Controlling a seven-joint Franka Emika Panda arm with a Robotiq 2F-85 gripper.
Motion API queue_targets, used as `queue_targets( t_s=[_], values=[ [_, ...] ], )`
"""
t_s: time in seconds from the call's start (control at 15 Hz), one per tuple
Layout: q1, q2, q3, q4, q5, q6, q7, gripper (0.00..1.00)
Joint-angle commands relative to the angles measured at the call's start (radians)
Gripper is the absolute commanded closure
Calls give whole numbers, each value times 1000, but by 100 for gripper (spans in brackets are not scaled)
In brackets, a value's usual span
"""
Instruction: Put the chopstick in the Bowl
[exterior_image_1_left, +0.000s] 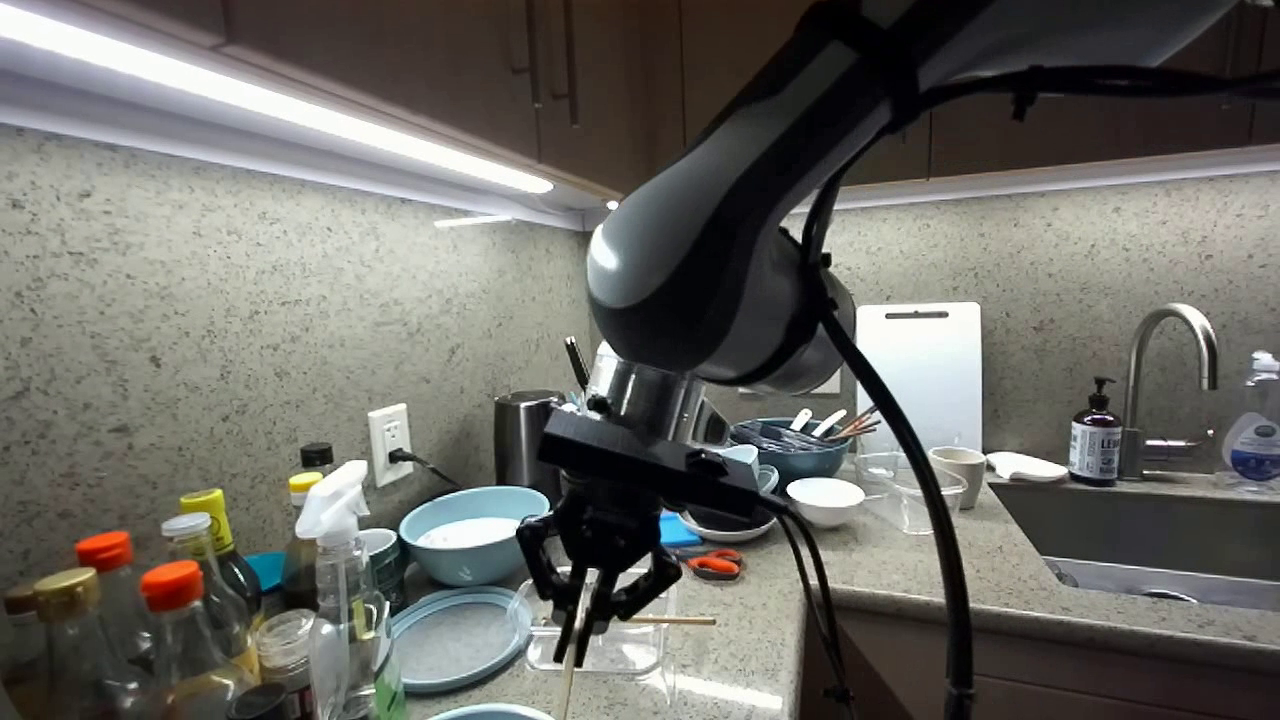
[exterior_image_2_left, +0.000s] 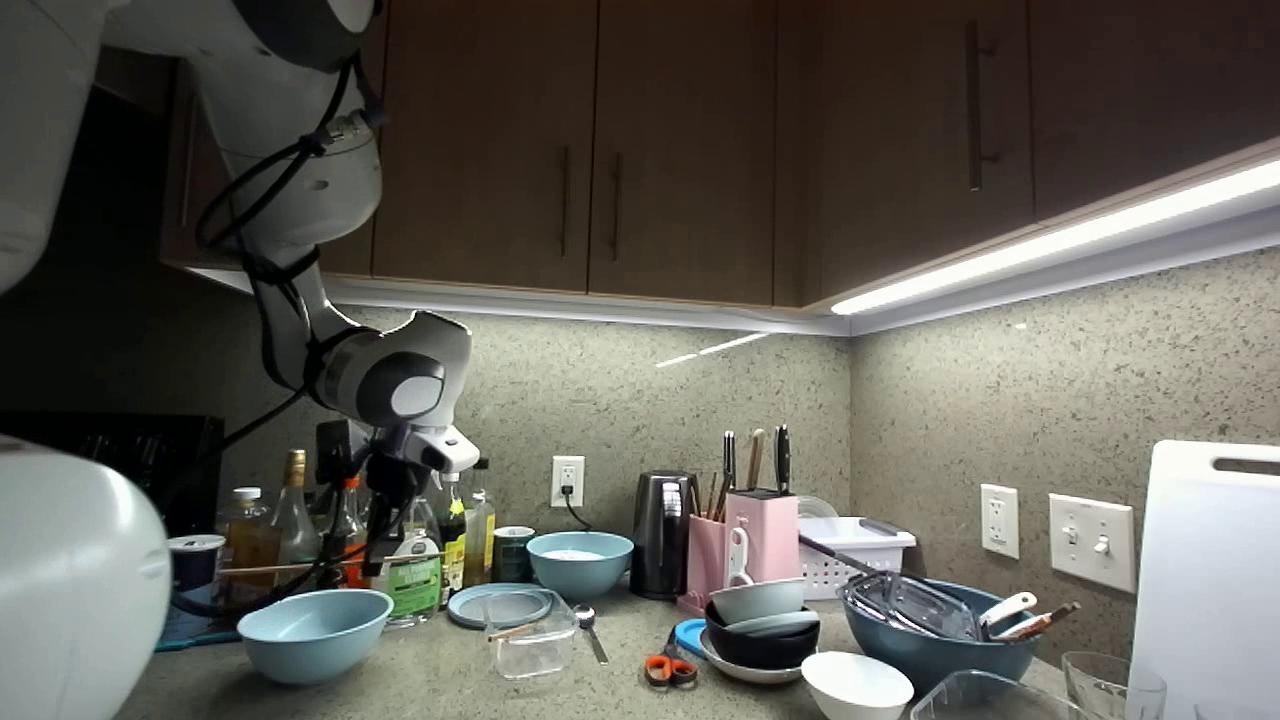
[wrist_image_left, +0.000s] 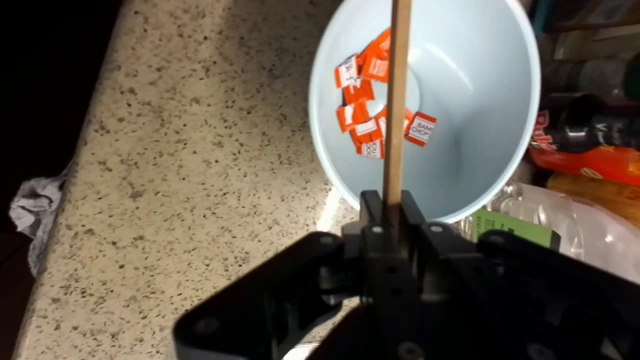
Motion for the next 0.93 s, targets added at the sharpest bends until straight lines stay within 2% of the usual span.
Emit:
queue_targets(
  t_s=[0.0, 0.13, 0.27, 0.6, 0.87],
  values=[
    [-33, 16, 47, -13, 112, 150, -4, 93],
    [-33, 36, 66, -11, 166, 229, -11, 93],
    [-40, 63, 85, 11, 238, 236, -29, 93],
    [-87, 91, 104, 70, 472, 92, -133, 93],
    [-96, 125, 84, 107, 517, -57, -139, 93]
  ],
)
